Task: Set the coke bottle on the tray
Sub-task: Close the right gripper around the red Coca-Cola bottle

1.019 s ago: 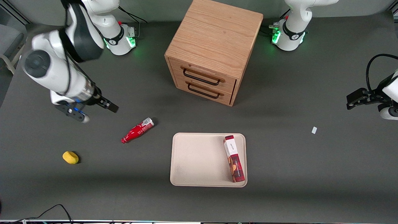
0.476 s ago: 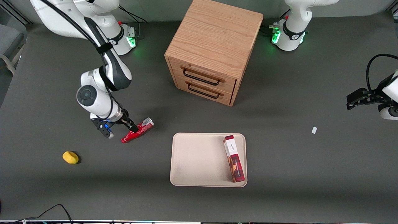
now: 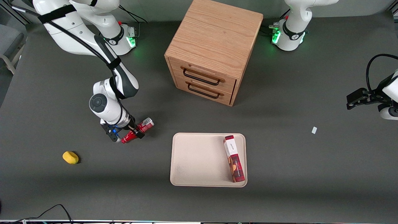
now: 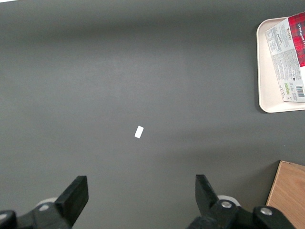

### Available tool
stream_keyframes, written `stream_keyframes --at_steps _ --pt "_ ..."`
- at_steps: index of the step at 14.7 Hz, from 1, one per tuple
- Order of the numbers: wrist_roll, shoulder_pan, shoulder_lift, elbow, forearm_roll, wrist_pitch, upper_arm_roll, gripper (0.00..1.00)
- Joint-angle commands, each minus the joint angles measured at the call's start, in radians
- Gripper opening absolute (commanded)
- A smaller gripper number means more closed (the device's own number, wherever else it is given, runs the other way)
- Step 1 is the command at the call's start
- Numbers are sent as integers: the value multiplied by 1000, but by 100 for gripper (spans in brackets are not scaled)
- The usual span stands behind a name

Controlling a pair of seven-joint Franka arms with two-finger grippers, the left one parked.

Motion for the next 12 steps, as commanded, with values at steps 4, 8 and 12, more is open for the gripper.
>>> stream_keyframes --at_steps 4,8,12 --pt "26 3 10 0 -1 25 0 33" --pt "1 1 -2 10 -1 16 0 0" --pt "-140 -14 -61 101 -1 -149 -1 0"
